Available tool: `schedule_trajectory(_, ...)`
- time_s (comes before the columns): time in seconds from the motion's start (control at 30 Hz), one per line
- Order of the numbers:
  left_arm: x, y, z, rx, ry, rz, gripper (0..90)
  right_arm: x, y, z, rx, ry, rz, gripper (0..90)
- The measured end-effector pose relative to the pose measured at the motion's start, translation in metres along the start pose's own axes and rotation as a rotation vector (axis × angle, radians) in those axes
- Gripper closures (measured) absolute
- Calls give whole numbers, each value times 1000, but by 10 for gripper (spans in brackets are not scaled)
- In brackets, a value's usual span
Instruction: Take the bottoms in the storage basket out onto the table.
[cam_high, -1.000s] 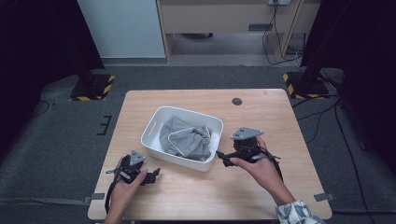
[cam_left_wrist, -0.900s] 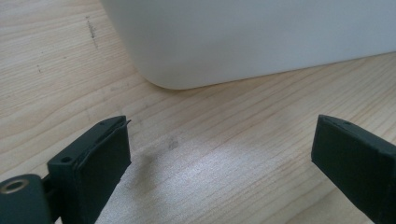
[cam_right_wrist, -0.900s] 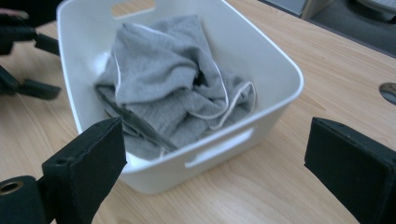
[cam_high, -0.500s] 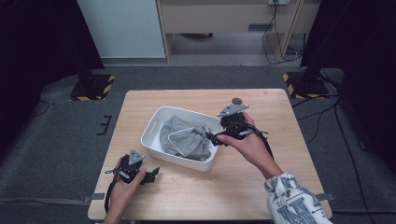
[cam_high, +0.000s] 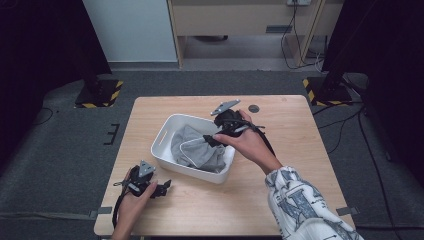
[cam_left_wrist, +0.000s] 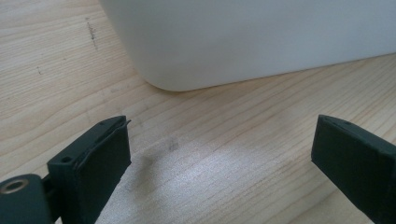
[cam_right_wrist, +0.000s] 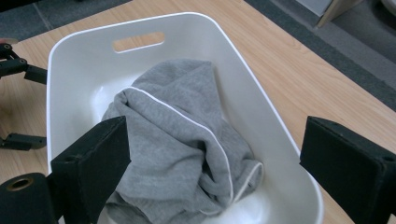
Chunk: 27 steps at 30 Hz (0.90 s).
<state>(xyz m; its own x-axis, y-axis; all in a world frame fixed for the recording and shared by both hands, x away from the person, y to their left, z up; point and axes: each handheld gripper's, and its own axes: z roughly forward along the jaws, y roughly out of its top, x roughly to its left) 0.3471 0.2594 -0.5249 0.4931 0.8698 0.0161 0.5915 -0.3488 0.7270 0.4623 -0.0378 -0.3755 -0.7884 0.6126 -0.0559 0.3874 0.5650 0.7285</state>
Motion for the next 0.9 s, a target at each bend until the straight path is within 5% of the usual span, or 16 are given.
schedule_trajectory(0.9,4,2,-1,-15,-3,-20,39,23,9,91,91,86,-3,72)
